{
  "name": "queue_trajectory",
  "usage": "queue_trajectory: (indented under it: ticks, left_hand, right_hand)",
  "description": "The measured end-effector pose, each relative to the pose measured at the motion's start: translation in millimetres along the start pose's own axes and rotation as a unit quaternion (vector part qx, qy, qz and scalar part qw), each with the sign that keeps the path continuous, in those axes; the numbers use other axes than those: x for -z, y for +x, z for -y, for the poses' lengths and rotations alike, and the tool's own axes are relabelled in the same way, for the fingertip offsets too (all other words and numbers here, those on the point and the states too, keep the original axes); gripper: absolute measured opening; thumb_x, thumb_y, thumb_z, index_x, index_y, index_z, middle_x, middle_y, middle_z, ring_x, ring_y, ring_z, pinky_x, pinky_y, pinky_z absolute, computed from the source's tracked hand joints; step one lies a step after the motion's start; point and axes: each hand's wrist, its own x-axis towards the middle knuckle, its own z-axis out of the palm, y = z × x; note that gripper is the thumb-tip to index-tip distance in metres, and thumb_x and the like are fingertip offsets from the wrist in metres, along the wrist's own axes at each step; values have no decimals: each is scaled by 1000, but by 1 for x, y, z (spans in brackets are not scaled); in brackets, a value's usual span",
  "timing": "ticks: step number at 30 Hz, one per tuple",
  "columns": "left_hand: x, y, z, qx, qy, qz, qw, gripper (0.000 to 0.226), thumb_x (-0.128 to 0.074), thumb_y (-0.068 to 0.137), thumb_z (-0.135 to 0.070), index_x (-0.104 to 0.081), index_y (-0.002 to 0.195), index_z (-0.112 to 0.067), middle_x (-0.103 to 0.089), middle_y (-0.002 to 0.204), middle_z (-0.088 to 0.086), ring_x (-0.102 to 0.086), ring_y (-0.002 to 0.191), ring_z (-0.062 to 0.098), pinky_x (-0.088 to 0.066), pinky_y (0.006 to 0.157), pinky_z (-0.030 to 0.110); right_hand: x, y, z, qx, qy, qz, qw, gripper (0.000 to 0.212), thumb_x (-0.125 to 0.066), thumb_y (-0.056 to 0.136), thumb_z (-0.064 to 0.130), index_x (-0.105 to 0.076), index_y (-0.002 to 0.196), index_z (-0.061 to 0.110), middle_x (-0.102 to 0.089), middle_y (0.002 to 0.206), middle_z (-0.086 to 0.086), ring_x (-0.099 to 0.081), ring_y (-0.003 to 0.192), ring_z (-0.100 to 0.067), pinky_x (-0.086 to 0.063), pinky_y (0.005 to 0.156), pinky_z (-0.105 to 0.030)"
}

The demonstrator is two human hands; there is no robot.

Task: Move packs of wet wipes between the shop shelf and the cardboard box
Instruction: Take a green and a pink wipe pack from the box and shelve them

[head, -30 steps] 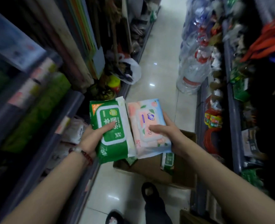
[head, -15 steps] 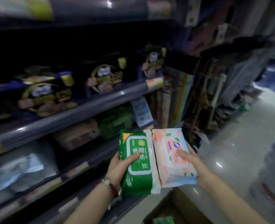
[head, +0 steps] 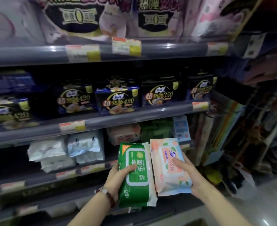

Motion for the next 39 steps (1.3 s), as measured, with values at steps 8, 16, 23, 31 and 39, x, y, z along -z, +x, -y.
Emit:
queue_trajectory:
  ticks: [8,16,23,31,39]
  left_hand:
    - [45,-9,0,-23,-21,-35,999,68,-88,53,-15,-58,113,-8,-75,93,18,-72,82,37,-59,68,44]
    - [78,-19,8,-33,-14,-34,999,79,-88,43,-19,-57,114,-6,-75,95,17,-72,84,36,-58,67,40]
    - [92,-31,18,-19,-78,-75,994,55,-82,65,-13,-59,115,-7,-73,99,21,-70,89,41,-56,77,54]
    - [135,-72,30,-19,-110,-119,987,55,-79,65,-16,-58,115,-9,-72,101,22,-69,92,42,-56,78,54]
    - [221,-109,38,-20,-146,-146,978,56,-78,65,-16,-57,117,-10,-72,101,23,-70,87,41,-57,71,49]
  right_hand:
    - [-44,22,-14,-35,-17,2,999,58,-75,70,22,-59,125,19,-75,105,-12,-73,91,-29,-58,73,-39]
    - [-71,36,-23,-54,-16,17,998,55,-75,73,22,-59,126,17,-74,106,-15,-72,94,-33,-58,73,-41]
    - [-77,24,-39,-60,-53,49,996,61,-76,67,23,-57,126,23,-75,104,-12,-73,93,-30,-57,74,-40]
    - [-111,-5,-74,-95,-88,107,986,63,-75,66,22,-55,126,23,-77,98,-10,-75,84,-26,-58,61,-34]
    - [-190,-18,-113,-123,-111,145,975,64,-79,66,19,-56,125,22,-75,101,-14,-74,86,-32,-59,65,-37]
